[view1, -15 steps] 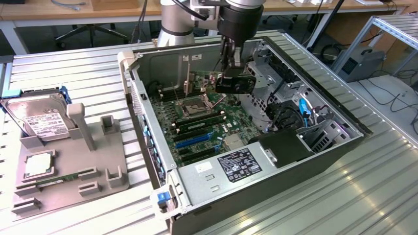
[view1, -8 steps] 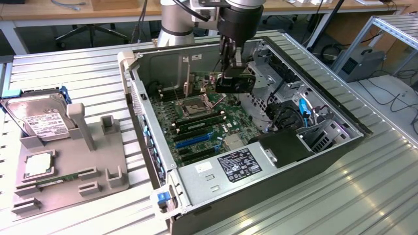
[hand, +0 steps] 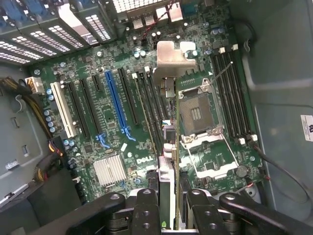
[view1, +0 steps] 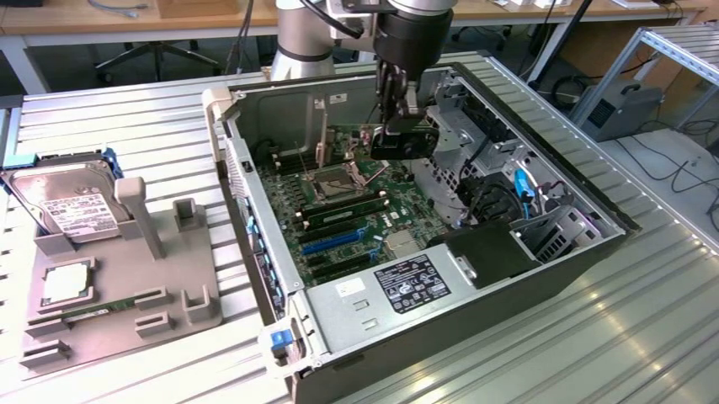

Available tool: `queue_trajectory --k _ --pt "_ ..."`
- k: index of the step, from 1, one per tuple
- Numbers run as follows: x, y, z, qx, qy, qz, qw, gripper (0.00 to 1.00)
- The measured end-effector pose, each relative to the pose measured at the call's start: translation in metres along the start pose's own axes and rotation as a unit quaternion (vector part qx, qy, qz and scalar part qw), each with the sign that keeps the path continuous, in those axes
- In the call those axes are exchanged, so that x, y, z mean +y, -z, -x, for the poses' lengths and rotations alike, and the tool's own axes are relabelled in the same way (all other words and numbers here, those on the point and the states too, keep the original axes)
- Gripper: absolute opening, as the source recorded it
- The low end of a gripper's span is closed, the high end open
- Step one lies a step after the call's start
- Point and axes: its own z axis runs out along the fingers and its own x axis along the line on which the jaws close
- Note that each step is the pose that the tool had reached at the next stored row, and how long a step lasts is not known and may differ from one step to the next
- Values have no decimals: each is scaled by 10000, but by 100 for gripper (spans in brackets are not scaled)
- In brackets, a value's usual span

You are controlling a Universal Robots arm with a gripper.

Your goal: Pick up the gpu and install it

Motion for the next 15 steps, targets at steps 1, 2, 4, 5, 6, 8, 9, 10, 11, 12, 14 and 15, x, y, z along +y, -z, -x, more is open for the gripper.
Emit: queue_trajectory --k 1,2,4,5,6,8,9,10,11,12,14,15 --pt "0 0 0 -1 26 1 10000 27" --pt "0 -1 0 -2 52 1 10000 27" --pt "0 -2 0 -5 113 3 9999 27" --pt "0 -2 0 -5 139 4 9999 27" --pt "0 -3 0 -7 173 5 9999 27" --pt "0 -3 0 -9 225 6 9997 27" --pt "0 -4 0 -10 251 7 9997 27" --pt "0 -4 0 -11 279 8 9996 27" --pt "0 -5 0 -12 308 9 9995 27" --pt "0 -5 0 -14 340 10 9994 27" --pt "0 -6 0 -16 395 11 9992 27" --pt "0 -7 -1 -17 425 12 9991 27"
